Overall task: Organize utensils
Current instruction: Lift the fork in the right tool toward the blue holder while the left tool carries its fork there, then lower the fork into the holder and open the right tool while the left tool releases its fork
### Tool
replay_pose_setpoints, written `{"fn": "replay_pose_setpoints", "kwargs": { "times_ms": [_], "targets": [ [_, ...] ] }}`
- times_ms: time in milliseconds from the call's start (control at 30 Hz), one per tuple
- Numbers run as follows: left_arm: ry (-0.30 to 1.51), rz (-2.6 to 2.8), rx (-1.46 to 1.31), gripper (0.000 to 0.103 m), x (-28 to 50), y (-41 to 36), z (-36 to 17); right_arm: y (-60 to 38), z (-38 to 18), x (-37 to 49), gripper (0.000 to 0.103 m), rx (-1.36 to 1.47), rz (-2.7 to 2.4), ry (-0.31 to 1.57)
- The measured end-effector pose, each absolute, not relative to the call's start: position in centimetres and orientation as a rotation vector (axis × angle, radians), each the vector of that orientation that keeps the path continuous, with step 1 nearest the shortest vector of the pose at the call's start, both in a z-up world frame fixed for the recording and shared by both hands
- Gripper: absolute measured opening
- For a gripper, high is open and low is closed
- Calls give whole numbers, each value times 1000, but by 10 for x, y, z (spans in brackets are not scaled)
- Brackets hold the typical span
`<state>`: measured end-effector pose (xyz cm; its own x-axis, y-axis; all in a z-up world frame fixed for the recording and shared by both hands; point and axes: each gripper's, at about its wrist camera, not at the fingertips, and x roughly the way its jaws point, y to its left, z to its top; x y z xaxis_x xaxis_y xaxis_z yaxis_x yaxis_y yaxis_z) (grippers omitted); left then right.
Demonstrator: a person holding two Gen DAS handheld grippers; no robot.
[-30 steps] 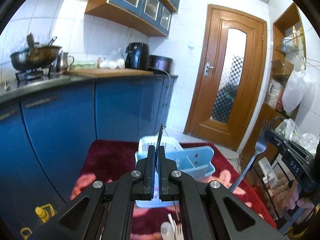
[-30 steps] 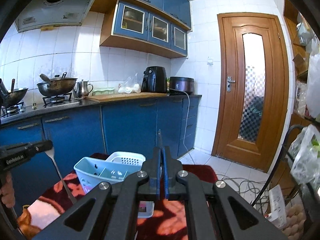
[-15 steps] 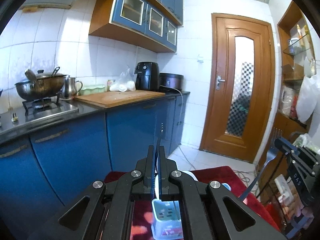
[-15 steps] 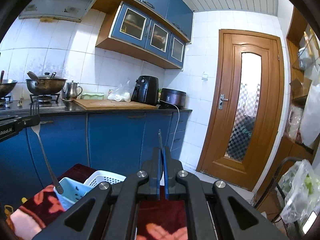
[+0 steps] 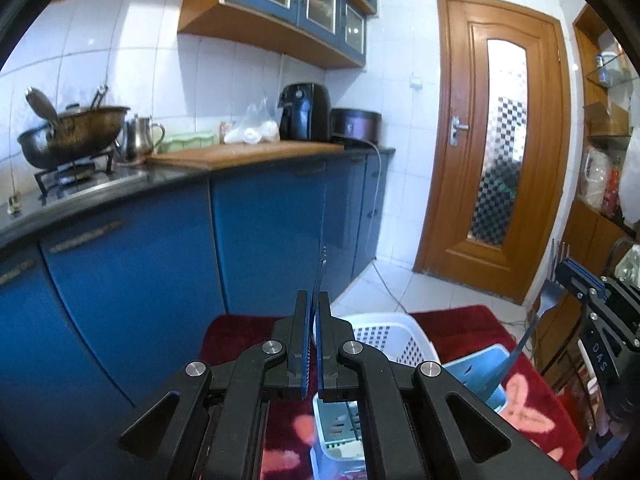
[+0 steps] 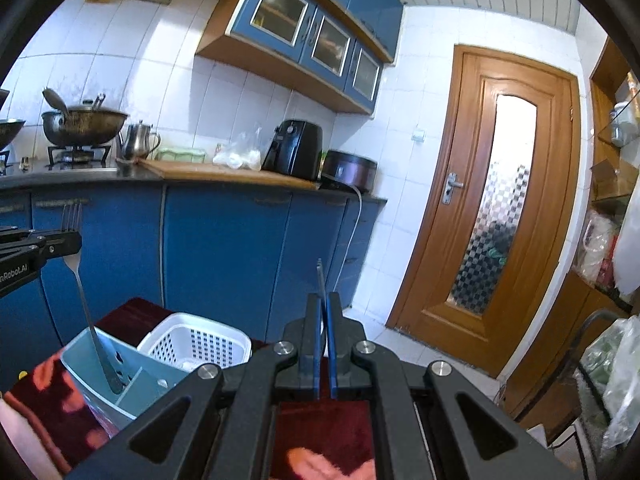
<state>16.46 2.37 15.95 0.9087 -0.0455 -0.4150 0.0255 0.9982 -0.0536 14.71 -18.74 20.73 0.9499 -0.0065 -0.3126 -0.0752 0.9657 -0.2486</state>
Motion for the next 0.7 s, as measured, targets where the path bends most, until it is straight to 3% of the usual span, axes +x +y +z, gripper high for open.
{"fn": "replay_pose_setpoints", "kwargs": {
  "times_ms": [700],
  "targets": [
    [541, -83, -21, 3, 180, 14, 111, -190, 188, 153, 4, -190, 151, 369]
  ]
}}
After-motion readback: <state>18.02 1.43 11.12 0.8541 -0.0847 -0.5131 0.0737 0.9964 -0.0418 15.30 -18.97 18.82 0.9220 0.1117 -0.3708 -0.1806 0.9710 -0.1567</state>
